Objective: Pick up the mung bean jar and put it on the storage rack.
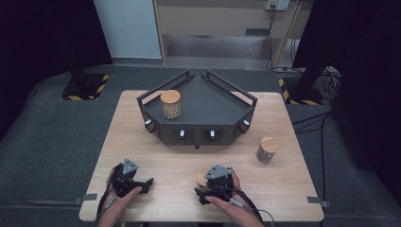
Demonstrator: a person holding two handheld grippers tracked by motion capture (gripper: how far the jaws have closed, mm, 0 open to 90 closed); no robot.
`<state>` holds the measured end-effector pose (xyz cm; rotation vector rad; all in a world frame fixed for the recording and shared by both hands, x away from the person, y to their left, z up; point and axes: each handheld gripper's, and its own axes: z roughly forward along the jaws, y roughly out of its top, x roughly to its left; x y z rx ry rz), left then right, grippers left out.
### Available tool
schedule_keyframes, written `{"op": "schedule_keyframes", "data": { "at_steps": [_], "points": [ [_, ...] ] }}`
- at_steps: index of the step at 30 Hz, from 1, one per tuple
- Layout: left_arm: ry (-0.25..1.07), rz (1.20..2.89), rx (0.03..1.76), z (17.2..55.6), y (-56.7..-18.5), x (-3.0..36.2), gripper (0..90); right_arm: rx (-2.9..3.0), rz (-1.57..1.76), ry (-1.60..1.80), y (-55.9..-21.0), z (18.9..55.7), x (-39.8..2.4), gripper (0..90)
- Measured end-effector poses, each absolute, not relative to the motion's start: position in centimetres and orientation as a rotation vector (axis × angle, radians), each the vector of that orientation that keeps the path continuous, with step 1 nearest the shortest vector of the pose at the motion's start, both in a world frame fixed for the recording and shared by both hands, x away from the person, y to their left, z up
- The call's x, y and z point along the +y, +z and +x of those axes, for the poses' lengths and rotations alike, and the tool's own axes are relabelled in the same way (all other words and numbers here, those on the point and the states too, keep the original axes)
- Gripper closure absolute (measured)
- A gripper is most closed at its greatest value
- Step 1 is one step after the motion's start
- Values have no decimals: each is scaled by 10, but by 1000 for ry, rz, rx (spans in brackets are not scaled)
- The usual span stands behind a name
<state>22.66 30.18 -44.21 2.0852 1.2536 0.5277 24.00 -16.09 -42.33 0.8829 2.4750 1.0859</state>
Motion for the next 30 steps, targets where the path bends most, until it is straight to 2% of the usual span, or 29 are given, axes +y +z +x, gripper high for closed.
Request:
{"op": "schedule_keyframes", "data": {
  "at_steps": [30],
  "points": [
    [526, 2085, 1253, 227, -442, 302, 0, 2417, 912, 1112, -438, 237, -153, 241]
  ]
}}
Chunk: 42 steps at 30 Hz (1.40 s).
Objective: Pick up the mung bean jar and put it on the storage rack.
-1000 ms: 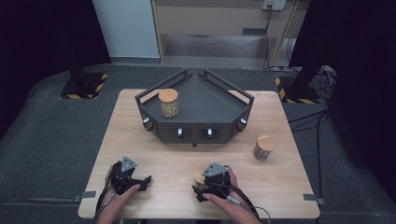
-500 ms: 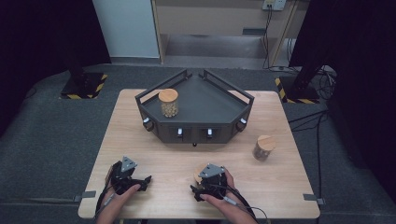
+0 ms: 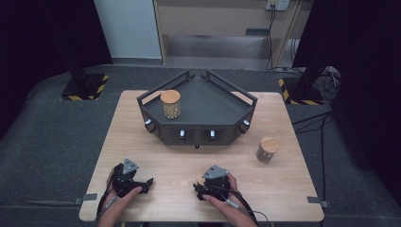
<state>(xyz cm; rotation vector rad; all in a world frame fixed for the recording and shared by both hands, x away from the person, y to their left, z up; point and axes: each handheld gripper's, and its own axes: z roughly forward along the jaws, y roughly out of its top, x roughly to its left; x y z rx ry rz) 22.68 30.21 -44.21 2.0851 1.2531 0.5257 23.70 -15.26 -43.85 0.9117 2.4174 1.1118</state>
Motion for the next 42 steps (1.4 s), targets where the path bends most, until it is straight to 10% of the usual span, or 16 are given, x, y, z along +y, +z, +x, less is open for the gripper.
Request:
{"op": "schedule_keyframes", "data": {
  "at_steps": [42],
  "points": [
    [522, 2089, 1246, 228, -442, 303, 0, 2420, 914, 1109, -397, 240, -166, 253]
  ]
}}
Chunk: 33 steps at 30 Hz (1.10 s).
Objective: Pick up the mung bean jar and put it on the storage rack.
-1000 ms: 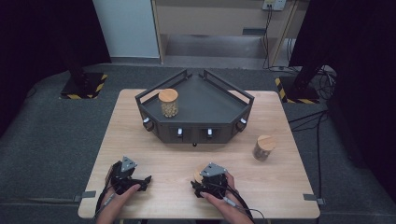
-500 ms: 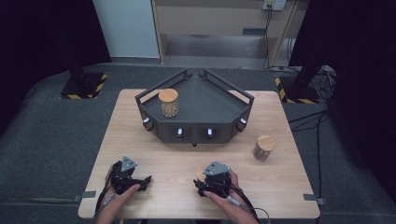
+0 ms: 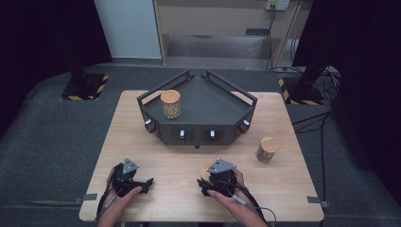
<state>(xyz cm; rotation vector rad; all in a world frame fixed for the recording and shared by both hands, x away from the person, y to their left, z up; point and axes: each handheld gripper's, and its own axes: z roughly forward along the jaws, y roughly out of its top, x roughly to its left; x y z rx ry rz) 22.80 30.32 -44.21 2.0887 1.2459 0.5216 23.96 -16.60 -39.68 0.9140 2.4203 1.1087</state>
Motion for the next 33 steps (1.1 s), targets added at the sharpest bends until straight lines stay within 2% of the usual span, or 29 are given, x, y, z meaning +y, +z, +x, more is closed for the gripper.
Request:
{"op": "schedule_keyframes", "data": {
  "at_steps": [33],
  "points": [
    [522, 2091, 1246, 228, -442, 303, 0, 2427, 887, 1146, -371, 263, -151, 254]
  ]
}}
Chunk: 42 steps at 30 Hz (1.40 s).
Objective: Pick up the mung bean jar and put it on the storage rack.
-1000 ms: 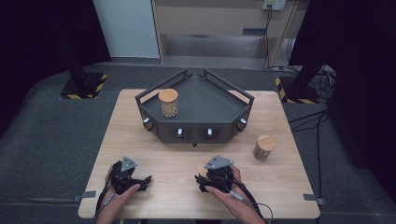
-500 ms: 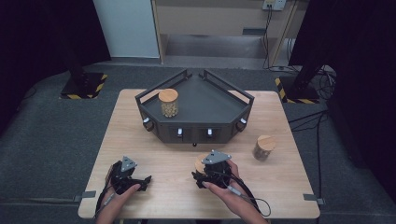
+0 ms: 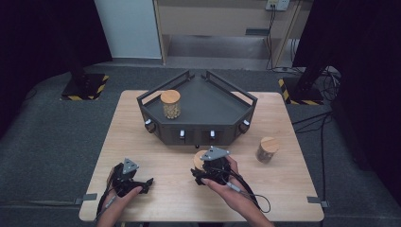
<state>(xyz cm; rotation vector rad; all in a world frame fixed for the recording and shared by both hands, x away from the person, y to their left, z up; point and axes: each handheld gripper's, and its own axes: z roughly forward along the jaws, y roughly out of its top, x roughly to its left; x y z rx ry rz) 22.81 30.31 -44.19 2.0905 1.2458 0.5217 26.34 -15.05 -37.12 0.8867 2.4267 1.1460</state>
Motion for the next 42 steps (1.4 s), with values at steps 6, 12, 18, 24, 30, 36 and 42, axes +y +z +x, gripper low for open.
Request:
{"op": "schedule_keyframes", "data": {
  "at_steps": [6, 12, 18, 24, 30, 36, 42],
  "points": [
    [522, 2091, 1246, 228, -442, 303, 0, 2423, 890, 1153, -369, 265, -151, 254],
    [521, 2091, 1246, 228, -442, 303, 0, 2415, 892, 1155, -364, 267, -153, 254],
    [521, 2091, 1246, 228, -442, 303, 0, 2404, 887, 1160, -357, 269, -154, 254],
    [521, 2092, 1245, 228, -442, 303, 0, 2400, 894, 1161, -353, 272, -153, 254],
    [521, 2092, 1244, 228, -442, 303, 0, 2403, 883, 1154, -348, 276, -151, 254],
    [521, 2092, 1243, 228, -442, 303, 0, 2401, 889, 1165, -346, 280, -149, 254],
    [521, 2092, 1243, 228, -442, 303, 0, 2402, 895, 1163, -340, 284, -148, 254]
  ]
}}
